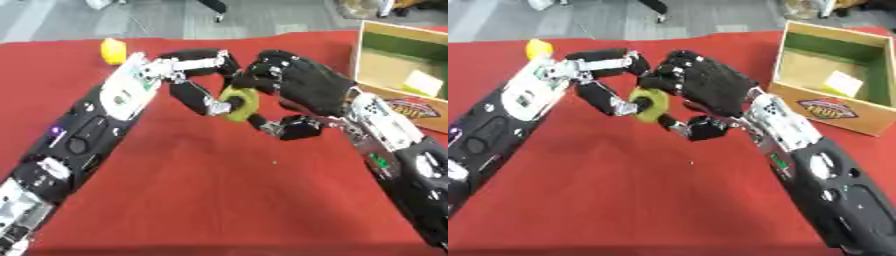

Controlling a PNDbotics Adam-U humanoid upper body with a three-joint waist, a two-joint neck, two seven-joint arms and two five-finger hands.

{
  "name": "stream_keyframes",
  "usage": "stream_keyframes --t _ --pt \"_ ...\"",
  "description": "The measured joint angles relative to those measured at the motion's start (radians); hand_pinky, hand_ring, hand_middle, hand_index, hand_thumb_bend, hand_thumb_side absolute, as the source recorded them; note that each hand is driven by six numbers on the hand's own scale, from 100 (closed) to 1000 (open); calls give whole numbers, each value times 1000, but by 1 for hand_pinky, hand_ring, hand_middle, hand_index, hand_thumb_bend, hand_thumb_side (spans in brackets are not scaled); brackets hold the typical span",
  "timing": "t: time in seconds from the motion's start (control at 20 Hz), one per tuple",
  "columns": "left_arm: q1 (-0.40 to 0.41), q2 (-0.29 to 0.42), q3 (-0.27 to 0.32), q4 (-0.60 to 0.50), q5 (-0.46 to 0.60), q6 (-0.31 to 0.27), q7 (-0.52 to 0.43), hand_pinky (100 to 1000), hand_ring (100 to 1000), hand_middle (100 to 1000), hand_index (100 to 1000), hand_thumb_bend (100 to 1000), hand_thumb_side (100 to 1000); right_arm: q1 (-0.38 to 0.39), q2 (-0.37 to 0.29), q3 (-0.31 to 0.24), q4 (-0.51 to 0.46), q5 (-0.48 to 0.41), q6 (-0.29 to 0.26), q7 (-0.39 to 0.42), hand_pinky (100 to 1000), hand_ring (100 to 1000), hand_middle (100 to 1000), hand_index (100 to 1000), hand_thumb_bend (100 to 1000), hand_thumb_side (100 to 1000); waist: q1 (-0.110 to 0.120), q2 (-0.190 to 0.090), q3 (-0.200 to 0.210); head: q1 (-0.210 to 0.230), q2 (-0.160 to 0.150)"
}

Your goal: Pick up the objects with one hand, pass them to the other hand, and then place them into the box on the other side of the table.

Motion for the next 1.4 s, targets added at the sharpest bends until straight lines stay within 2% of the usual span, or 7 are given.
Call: stream_keyframes --t 0.35,0.5,0.6,0.85,1.05,1.25,1.4 --pt "-2 -6 -5 -6 20 9 -9 681 450 413 543 100 414 1 4 0 1 -12 38 -66 778 641 298 548 190 100 0 0 0 -1 0" --pt "-3 -6 -6 -6 30 12 -12 693 470 440 573 100 510 2 4 1 2 -20 52 -106 754 607 221 437 127 100 0 0 0 -1 0" --pt "-3 -6 -6 -6 36 13 -13 706 499 473 612 100 707 3 4 1 5 -31 61 -139 727 578 165 324 100 100 0 0 0 -1 0" --pt "-4 -4 -5 -6 48 16 -16 734 558 541 689 125 984 10 3 0 16 -66 84 -225 723 586 165 284 100 100 0 0 -2 -1 0" --pt "-6 12 3 -5 47 15 -15 749 588 576 736 230 1000 10 -2 -6 17 -75 97 -265 722 584 165 266 100 100 0 0 -3 -1 0" --pt "-9 49 29 -1 34 11 -11 751 596 587 749 187 1000 10 -6 -18 18 -79 113 -290 720 587 161 260 100 100 0 0 -8 -1 0" --pt "-9 103 64 11 20 4 -4 751 599 592 753 229 1000 20 -37 -39 18 -96 132 -300 719 594 158 256 100 100 0 0 -10 0 0"
